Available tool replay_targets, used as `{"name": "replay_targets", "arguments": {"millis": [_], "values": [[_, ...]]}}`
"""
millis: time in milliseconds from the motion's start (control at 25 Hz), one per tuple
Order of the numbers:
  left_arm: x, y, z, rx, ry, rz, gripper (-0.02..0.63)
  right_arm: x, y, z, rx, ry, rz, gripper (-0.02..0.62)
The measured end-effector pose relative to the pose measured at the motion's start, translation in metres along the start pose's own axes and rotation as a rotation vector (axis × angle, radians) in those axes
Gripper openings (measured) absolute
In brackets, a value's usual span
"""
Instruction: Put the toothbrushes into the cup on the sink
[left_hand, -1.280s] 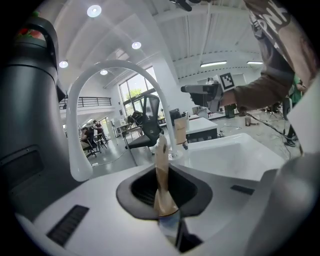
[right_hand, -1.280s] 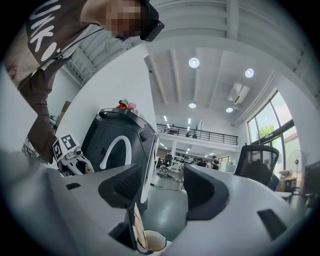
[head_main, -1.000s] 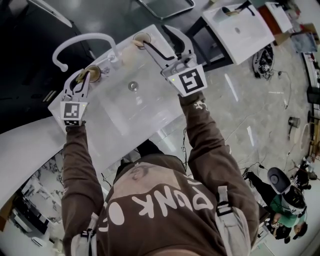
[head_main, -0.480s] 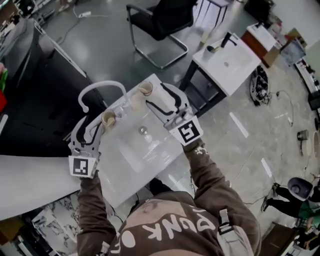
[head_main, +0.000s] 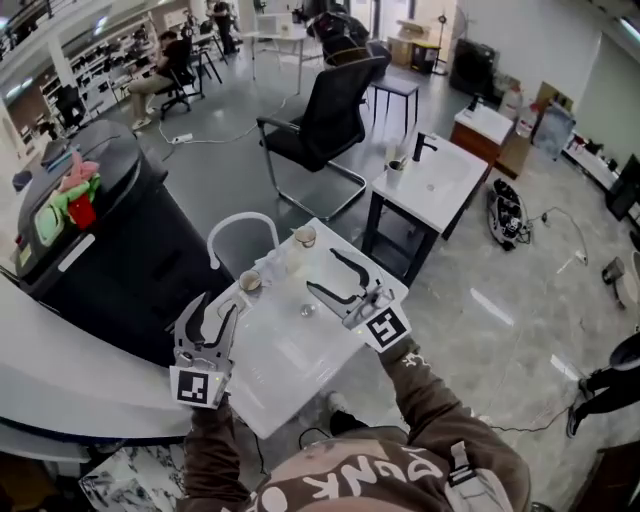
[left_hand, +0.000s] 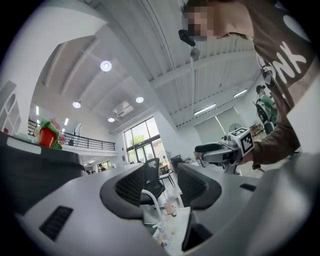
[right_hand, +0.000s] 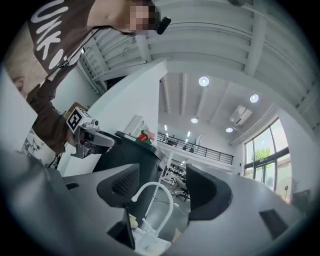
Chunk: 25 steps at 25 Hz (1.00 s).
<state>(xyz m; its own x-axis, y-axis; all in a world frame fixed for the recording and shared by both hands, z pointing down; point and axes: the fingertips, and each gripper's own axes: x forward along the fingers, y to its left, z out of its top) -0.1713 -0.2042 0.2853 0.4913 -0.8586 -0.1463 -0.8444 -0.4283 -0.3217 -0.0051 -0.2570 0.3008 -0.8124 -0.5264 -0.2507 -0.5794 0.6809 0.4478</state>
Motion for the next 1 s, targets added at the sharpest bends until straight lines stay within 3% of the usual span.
{"name": "replay_targets", "arguments": {"millis": [120, 240, 400, 560, 760, 1000], "values": [[-0.060, -0.025, 0.021, -0.012, 0.019, -0.049, 0.193, -0.032, 0.055, 0.041, 0.060, -0.002, -0.036, 0.281], [-0.123, -0.043, 0.033, -0.008, 0.052, -0.077, 0.193, -0.067, 0.114, 0.062, 0.094, 0.124, -0.056, 0.278], [-0.179, -0.048, 0.077, 0.027, -0.064, -0.084, 0.193, -0.078, 0.176, 0.109, 0.042, 0.108, -0.047, 0.275], [-0.223, -0.067, 0.090, 0.023, -0.076, -0.114, 0.193, -0.098, 0.225, 0.141, 0.019, 0.102, -0.046, 0.273], [-0.250, -0.082, 0.095, 0.005, -0.073, -0.122, 0.193, -0.121, 0.253, 0.154, -0.014, 0.142, -0.037, 0.265], [-0.250, -0.097, 0.101, -0.004, -0.058, -0.110, 0.193, -0.138, 0.246, 0.163, -0.002, 0.115, -0.056, 0.208]]}}
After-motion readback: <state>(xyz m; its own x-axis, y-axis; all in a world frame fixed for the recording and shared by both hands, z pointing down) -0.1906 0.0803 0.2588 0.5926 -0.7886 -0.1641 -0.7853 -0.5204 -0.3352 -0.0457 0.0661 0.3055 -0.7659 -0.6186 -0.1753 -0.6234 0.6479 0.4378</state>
